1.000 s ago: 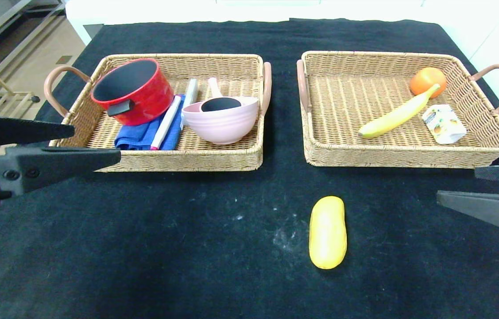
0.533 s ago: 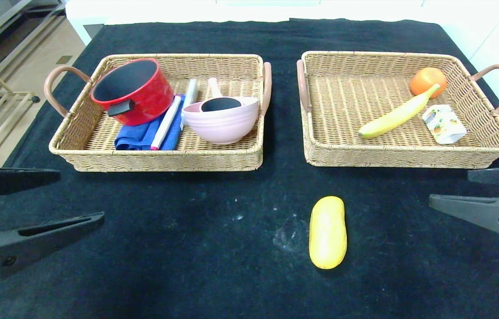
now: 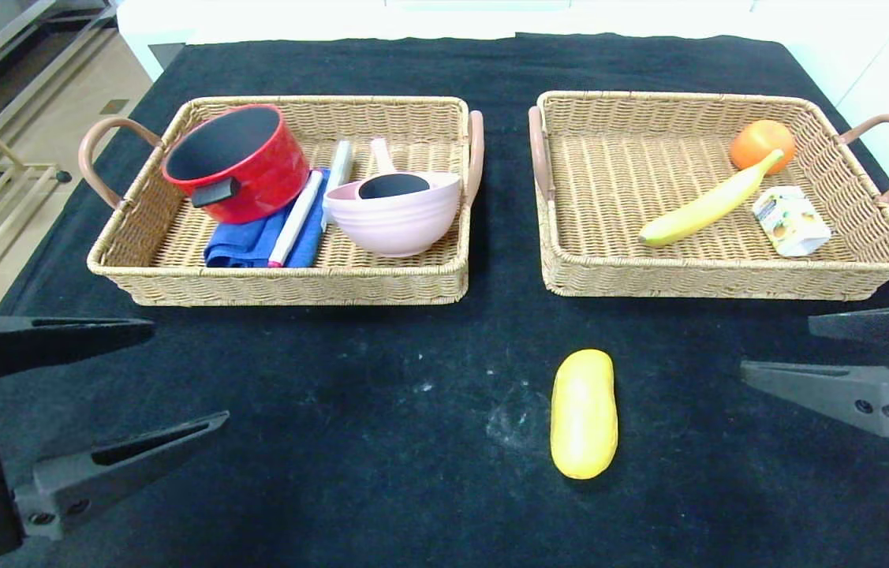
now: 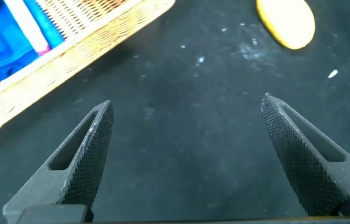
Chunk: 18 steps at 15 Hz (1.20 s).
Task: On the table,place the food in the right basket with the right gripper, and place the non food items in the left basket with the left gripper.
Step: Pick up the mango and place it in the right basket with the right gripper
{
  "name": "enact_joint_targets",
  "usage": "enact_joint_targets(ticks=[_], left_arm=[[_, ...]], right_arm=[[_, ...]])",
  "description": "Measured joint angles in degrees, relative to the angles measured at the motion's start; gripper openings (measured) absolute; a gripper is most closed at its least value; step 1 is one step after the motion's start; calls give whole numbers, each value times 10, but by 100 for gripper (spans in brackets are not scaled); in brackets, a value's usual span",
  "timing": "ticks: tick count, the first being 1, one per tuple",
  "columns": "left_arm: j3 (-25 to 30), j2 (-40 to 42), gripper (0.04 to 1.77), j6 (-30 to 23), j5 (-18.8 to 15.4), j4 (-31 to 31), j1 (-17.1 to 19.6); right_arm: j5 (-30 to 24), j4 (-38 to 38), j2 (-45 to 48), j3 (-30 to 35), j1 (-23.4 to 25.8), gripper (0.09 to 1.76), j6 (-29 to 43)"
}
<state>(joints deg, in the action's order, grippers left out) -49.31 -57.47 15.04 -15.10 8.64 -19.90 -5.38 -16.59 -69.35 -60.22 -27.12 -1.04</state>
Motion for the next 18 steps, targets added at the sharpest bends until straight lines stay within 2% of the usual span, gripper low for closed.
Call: enact_joint_targets(ticks=[4,9,13,18], left_arm=[[4,-1,171,0,2,0,-19],[4,1,171,3,3,-4,-21],[14,3,172,2,4,-29,-21],[16,8,172,2,4,-30,-21]], right_arm=[[22,11,-11,-2,-21,171,1],[130,15,-46,-9,-99,171,11],[231,15,-100,-36,-178,171,67],[305,15,-180,-70,-234,171,150]])
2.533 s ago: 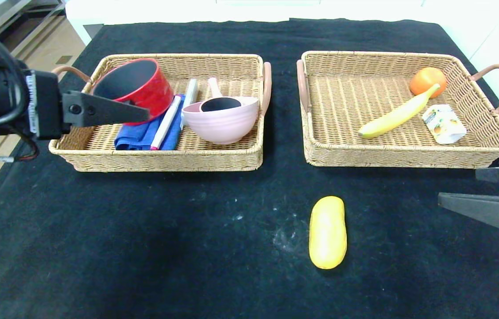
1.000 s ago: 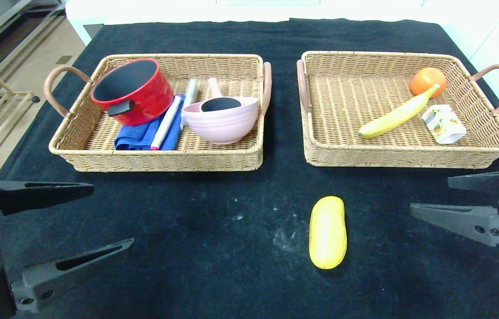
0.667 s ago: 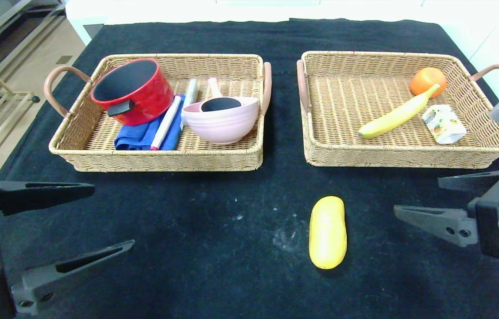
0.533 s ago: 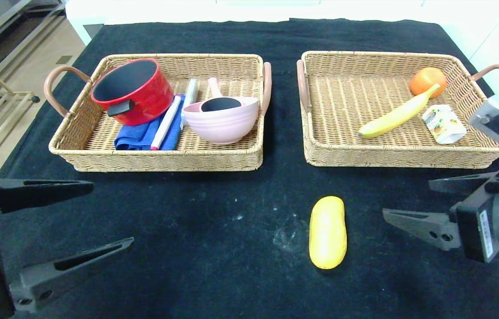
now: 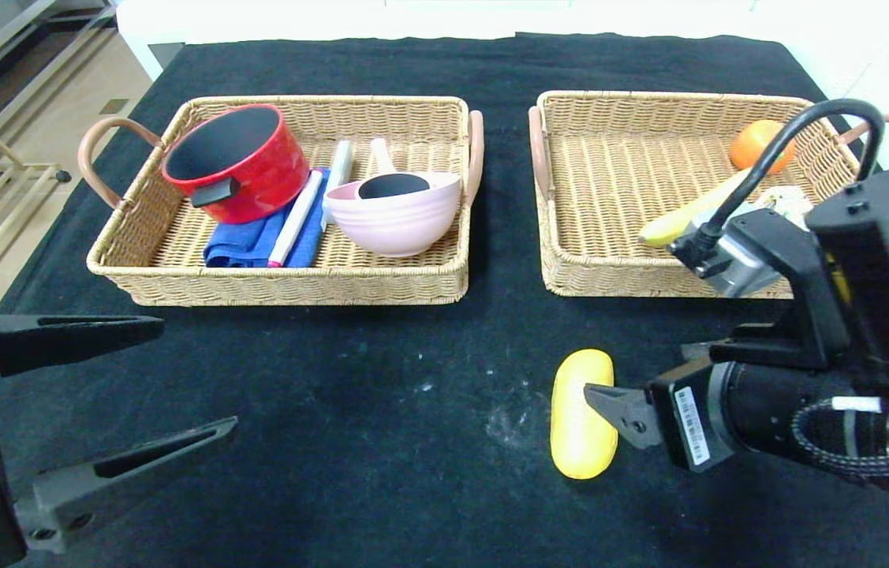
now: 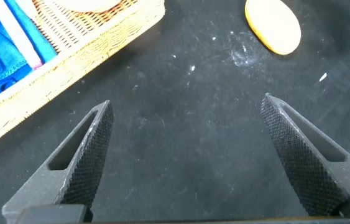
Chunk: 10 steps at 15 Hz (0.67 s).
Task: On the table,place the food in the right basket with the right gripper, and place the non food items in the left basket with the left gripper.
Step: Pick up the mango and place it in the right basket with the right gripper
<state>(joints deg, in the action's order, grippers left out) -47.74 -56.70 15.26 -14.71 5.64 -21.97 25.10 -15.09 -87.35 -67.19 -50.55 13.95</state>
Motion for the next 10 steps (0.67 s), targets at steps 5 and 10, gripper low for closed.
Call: enact_joint_targets(ticks=[5,10], left_arm=[[1,2,172,0,0,2,0],[5,1,172,0,-1,1,0]], right_arm=[[34,-3,-70,-35,-10,171,92],[49,-7,-113,-49,-10,171,139]])
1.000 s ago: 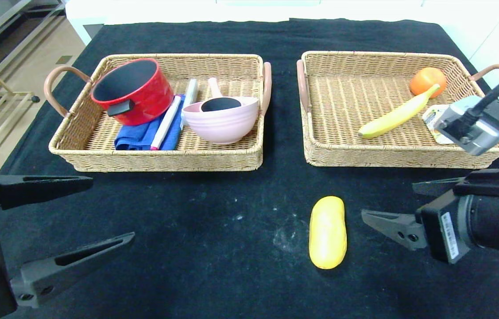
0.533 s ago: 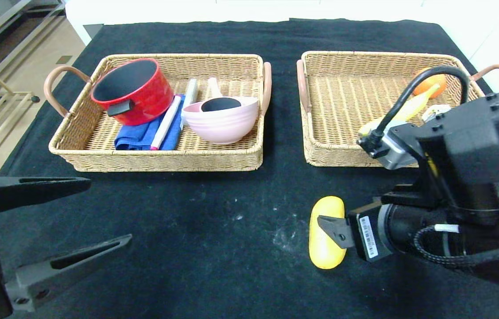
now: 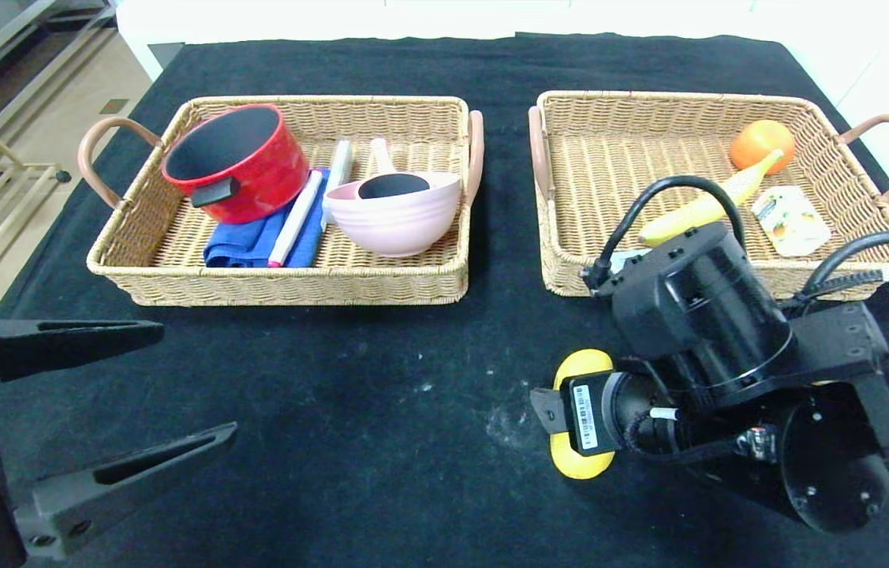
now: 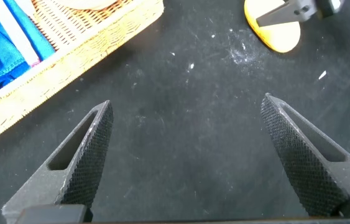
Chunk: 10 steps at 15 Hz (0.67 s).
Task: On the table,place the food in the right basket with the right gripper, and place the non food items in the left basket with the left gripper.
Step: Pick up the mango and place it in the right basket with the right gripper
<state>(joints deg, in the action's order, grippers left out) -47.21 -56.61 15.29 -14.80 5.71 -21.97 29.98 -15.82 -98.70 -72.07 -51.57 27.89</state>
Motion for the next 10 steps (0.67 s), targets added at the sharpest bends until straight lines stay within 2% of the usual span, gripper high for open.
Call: enact_joint_targets(ticks=[10], left_arm=[[2,-3,172,0,-1,0,-1]], right_arm=[[6,-6,-43,-11,8,171,41]])
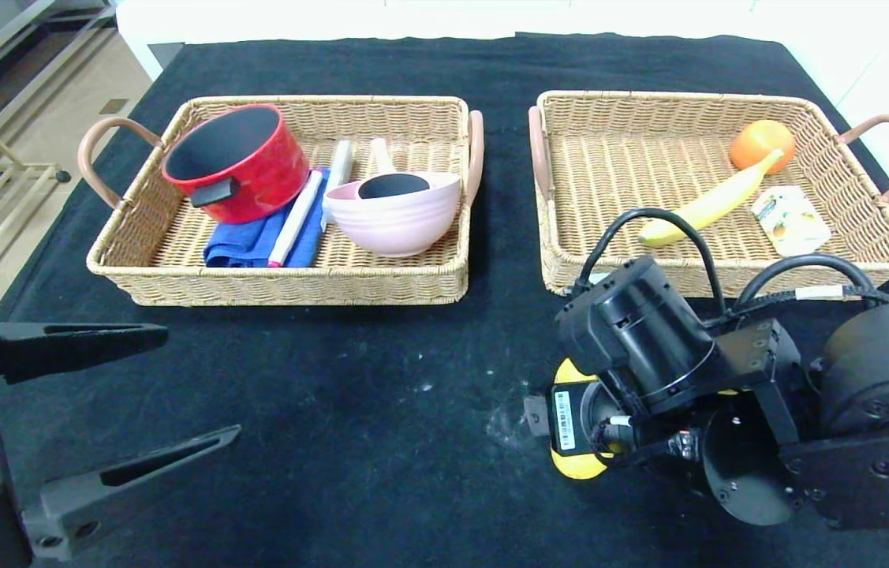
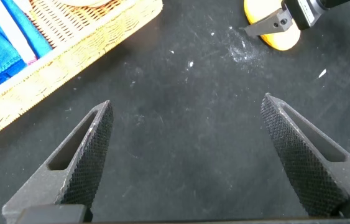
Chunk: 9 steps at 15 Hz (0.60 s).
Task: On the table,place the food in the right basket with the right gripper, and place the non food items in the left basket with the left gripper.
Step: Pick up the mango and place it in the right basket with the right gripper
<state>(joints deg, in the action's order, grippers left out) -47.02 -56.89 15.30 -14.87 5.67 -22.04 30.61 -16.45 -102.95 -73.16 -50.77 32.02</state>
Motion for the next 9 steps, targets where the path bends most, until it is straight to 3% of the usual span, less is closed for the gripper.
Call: enact_joint_targets(ticks=[2,6,9], left_arm=[[1,0,172,0,0,0,0],[1,-1,172,0,-1,0,0],[1,0,172,0,-1,0,0]], right_arm=[[-1,0,-2,0,0,171,1],[-2,-1,-4,0,0,110,1],[-2,-1,-3,0,0,101,1]])
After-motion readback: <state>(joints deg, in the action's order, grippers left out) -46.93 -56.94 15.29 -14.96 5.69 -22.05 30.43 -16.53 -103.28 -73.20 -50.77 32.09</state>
